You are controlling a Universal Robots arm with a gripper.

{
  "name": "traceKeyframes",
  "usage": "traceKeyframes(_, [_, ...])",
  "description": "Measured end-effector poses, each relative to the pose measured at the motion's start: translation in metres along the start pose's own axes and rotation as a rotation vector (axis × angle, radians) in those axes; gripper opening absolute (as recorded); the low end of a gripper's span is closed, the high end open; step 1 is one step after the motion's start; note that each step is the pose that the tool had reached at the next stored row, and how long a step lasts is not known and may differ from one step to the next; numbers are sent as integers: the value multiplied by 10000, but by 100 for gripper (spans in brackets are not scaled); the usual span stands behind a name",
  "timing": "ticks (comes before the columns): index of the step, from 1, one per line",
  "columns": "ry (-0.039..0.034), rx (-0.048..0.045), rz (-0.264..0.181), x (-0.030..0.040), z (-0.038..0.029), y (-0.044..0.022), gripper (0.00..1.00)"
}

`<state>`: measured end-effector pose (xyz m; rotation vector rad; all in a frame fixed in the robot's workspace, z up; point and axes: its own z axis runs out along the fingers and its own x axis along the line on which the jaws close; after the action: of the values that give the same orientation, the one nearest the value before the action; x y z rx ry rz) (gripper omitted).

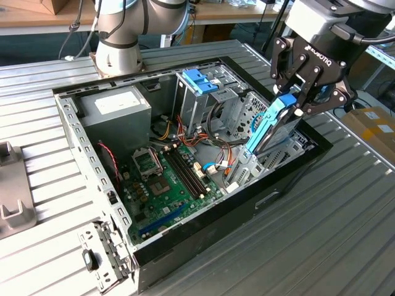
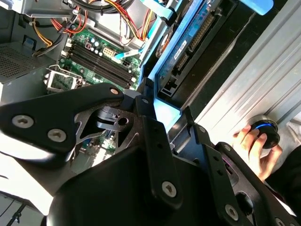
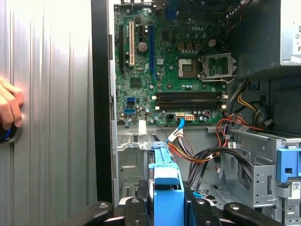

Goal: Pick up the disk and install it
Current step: 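Insert the disk into the insertion slot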

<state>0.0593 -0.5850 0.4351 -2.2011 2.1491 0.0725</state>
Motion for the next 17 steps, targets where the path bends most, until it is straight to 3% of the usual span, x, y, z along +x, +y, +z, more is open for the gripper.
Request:
traceKeyframes(10, [-1,0,0,2,52,90,37])
traceKeyframes(17, [0,0,0,2,57,93,37])
